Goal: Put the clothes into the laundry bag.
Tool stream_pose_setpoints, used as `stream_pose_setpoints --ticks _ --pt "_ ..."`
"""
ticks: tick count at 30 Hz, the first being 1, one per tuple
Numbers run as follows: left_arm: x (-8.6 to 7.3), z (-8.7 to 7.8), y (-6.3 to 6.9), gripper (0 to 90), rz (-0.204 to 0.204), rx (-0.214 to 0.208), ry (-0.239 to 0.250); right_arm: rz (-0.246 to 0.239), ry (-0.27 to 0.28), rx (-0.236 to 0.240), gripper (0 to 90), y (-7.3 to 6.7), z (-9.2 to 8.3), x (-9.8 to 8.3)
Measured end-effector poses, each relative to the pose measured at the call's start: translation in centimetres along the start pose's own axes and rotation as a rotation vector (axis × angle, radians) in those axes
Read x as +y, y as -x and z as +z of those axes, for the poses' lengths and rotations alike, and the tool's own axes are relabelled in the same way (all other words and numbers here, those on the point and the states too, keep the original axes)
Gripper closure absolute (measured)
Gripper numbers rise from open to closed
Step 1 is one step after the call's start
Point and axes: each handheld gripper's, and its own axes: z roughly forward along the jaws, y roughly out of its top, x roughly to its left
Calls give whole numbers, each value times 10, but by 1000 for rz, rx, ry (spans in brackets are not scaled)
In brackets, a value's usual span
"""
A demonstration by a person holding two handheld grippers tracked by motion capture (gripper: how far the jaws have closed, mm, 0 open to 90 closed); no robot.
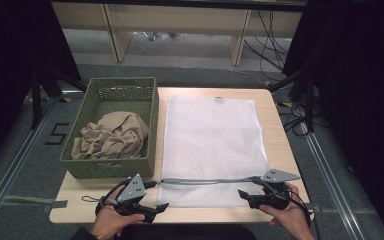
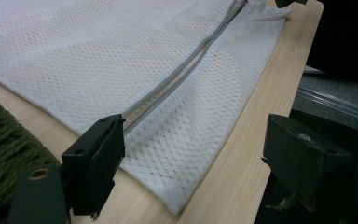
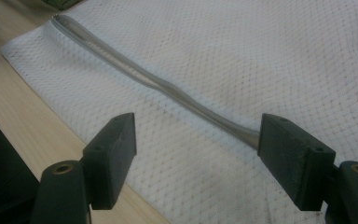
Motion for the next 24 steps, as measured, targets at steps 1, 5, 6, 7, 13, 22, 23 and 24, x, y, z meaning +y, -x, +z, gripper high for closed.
stream_pose_setpoints --ticks 1,5,6,7,13,22,23,24 --pt "0 0 1 205 -11 -5 11 1 -2 -1 292 0 0 0" --pt "0 1 0 204 -6 -7 10 0 -5 -3 292 0 0 0" --pt "0 0 0 204 3 -2 -1 0 -5 -2 292 0 1 0" --pt "0 0 0 204 3 -2 -1 0 -6 -6 291 0 1 0" --pt "1 1 0 203 1 -6 1 0 -21 -15 289 0 0 0" --pt "1 2 -1 200 -4 -7 7 -22 23 -48 258 10 -2 -1" --pt "1 2 -1 200 -6 -7 9 -40 19 -63 248 12 -3 -1" --pt "1 2 -1 199 -11 -7 13 -51 13 -88 244 15 -3 -2"
